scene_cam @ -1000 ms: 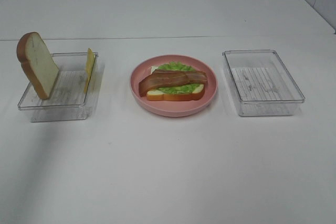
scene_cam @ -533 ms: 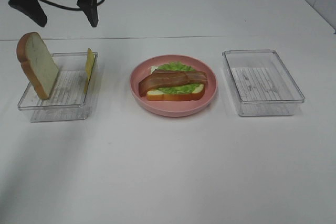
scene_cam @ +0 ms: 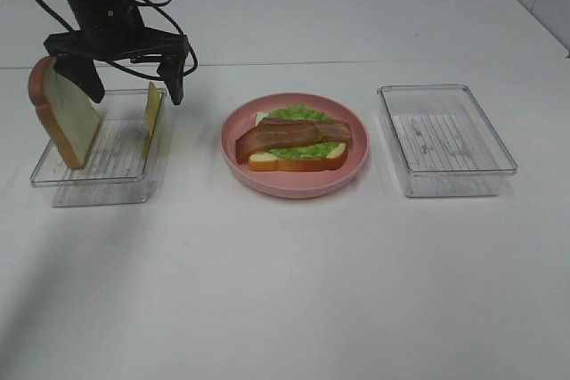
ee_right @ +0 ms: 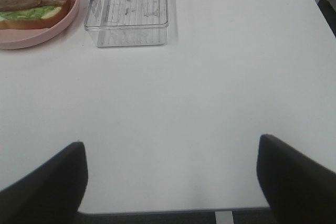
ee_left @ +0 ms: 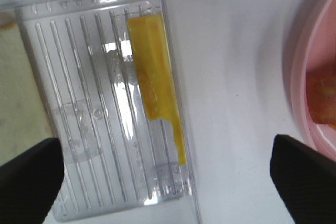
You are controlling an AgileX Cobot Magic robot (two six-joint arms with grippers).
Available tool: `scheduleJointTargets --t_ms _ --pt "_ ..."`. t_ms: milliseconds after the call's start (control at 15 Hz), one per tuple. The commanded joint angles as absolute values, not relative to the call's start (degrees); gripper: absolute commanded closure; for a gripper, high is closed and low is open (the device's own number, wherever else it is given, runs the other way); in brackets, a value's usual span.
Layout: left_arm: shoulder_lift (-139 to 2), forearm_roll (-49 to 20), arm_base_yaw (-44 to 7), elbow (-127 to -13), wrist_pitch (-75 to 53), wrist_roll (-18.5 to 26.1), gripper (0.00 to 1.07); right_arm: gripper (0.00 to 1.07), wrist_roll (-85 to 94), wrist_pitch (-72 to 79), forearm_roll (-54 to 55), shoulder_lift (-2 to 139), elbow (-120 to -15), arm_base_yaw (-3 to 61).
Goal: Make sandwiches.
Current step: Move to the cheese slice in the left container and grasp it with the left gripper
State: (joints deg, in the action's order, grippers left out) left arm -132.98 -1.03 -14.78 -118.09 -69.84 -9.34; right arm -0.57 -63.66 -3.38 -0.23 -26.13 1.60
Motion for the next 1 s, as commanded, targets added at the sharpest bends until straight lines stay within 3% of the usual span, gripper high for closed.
scheduleJointTargets --t_ms 67,533,800,1000 --pt "-136.2 -1.7 -15.0 -122.3 -75.2 -9.8 0.06 0.22 -0.4 -63.2 -3.3 -1.4 -26.0 1.5" --pt "-140.0 -3.4 -15.0 -126.4 -75.2 -9.8 0.06 0.22 -0.4 -63.2 -3.3 -1.4 -26.0 1.5" --pt "-141.5 -3.7 -15.0 -126.4 -75.2 -9.6 0.16 0.22 -0.4 -63.2 -3.3 -1.4 -26.0 1.5" --pt "-141.6 -3.8 -15.0 -126.4 -75.2 -9.5 0.36 0.22 -0.4 -63.2 -3.3 -1.4 -26.0 1.5"
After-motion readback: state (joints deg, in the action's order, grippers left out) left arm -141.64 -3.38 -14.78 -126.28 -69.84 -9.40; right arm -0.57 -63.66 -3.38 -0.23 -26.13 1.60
